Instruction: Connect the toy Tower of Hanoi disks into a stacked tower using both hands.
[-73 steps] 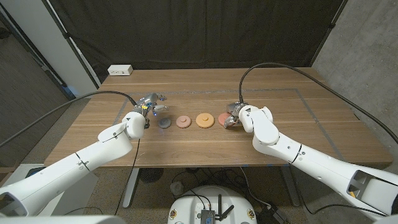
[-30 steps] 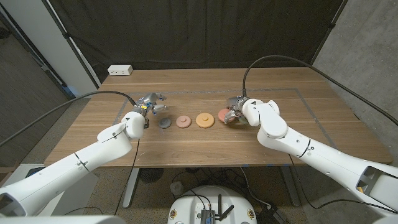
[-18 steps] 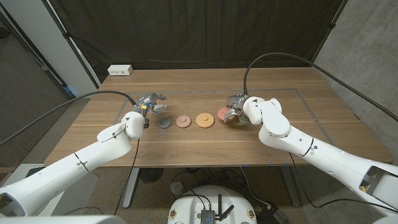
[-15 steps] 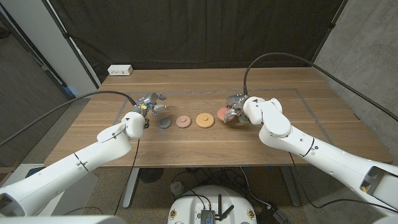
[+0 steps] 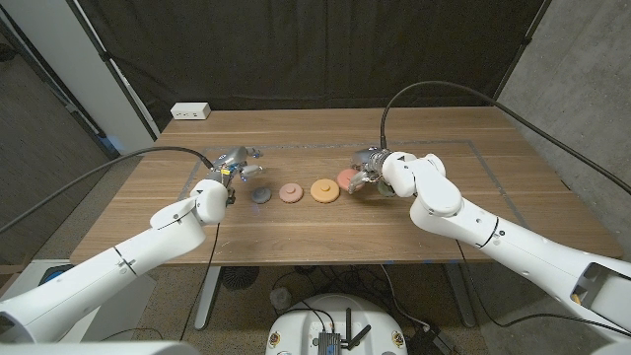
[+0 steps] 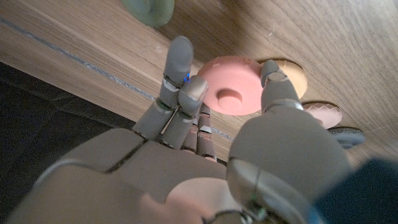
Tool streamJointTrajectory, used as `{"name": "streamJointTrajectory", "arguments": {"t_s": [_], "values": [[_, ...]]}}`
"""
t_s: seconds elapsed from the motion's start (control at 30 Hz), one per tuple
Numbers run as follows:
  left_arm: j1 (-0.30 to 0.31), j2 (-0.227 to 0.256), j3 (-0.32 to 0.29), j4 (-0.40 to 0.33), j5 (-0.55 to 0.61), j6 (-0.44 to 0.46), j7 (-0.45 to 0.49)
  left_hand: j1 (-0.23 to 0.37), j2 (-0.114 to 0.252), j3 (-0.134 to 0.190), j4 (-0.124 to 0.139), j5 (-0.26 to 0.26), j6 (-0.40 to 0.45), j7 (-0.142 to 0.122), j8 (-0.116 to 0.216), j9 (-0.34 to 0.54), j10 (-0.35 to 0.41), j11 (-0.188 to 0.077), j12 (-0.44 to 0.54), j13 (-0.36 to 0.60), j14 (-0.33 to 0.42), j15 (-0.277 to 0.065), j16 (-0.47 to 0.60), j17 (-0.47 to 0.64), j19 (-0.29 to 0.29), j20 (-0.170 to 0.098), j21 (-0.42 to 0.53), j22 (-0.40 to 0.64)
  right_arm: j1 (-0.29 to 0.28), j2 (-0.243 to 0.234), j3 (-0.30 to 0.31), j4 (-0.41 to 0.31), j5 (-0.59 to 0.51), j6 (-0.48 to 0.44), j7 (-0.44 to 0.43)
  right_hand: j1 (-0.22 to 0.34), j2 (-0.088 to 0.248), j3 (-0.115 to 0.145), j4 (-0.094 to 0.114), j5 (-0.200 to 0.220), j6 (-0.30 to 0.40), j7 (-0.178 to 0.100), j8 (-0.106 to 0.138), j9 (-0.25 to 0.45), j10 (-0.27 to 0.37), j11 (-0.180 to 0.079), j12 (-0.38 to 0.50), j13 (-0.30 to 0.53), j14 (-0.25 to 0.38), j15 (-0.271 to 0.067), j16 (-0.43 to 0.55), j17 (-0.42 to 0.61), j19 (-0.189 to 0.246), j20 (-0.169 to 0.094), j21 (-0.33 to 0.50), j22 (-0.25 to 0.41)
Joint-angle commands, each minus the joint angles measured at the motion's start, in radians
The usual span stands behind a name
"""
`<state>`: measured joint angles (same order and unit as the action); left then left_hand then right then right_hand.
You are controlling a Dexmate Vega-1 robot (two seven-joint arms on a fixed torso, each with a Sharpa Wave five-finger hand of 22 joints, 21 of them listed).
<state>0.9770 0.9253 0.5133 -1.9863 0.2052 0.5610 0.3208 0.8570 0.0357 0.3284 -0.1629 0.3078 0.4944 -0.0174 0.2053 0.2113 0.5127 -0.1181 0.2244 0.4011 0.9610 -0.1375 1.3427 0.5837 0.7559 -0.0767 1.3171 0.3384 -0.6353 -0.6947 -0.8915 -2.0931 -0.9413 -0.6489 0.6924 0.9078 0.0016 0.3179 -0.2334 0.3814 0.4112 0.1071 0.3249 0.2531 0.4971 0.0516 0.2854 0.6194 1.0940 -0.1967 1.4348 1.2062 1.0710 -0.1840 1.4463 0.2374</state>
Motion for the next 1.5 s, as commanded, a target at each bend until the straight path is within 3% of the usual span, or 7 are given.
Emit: {"name": "streamJointTrajectory", "arguments": {"t_s": [0.03, 0.63, 1.5], "values": [[0.032, 0.016, -0.025, 0.003, -0.002, -0.03, 0.025, 0.002, 0.005, 0.008, -0.003, 0.006, 0.011, 0.0, 0.002, 0.005, 0.008, -0.003, -0.002, 0.005, 0.0, -0.082, 0.006, 0.002, -0.003, -0.125, 0.011, 0.001, 0.014, 0.021, -0.008, 0.011, 0.001, 0.039, -0.007, 0.081, 0.068, 0.082, 0.069, 0.004, 0.154, -0.147, 0.002, 0.002, 0.172, -0.159, -0.003, 0.01, 0.013, -0.024, -0.002, 0.005, 0.011, -0.039, 0.006, 0.003], [0.082, 0.039, -0.073, 0.014, -0.011, -0.075, 0.054, 0.001, 0.003, 0.009, -0.002, 0.005, 0.021, -0.002, 0.004, 0.005, 0.02, -0.006, -0.002, 0.003, 0.014, -0.082, 0.015, 0.0, 0.005, -0.128, 0.028, -0.01, 0.039, 0.079, -0.038, 0.057, -0.013, 0.06, -0.015, 0.077, 0.062, 0.093, 0.07, 0.005, 0.156, -0.15, -0.001, 0.002, 0.178, -0.165, -0.01, 0.018, 0.018, -0.024, -0.007, 0.008, 0.008, -0.039, 0.005, -0.002], [0.077, 0.023, -0.076, 0.038, -0.018, -0.094, 0.052, -0.002, 0.0, 0.012, -0.002, 0.004, 0.024, -0.002, 0.0, 0.005, 0.022, -0.008, -0.006, 0.005, 0.014, -0.082, 0.016, -0.008, -0.004, -0.128, 0.051, -0.028, 0.081, 0.149, -0.086, 0.129, -0.006, 0.078, -0.027, 0.072, 0.057, 0.108, 0.071, 0.006, 0.16, -0.15, -0.005, 0.003, 0.184, -0.166, -0.021, 0.024, 0.023, -0.024, -0.013, 0.009, 0.006, -0.039, 0.007, -0.006]]}}
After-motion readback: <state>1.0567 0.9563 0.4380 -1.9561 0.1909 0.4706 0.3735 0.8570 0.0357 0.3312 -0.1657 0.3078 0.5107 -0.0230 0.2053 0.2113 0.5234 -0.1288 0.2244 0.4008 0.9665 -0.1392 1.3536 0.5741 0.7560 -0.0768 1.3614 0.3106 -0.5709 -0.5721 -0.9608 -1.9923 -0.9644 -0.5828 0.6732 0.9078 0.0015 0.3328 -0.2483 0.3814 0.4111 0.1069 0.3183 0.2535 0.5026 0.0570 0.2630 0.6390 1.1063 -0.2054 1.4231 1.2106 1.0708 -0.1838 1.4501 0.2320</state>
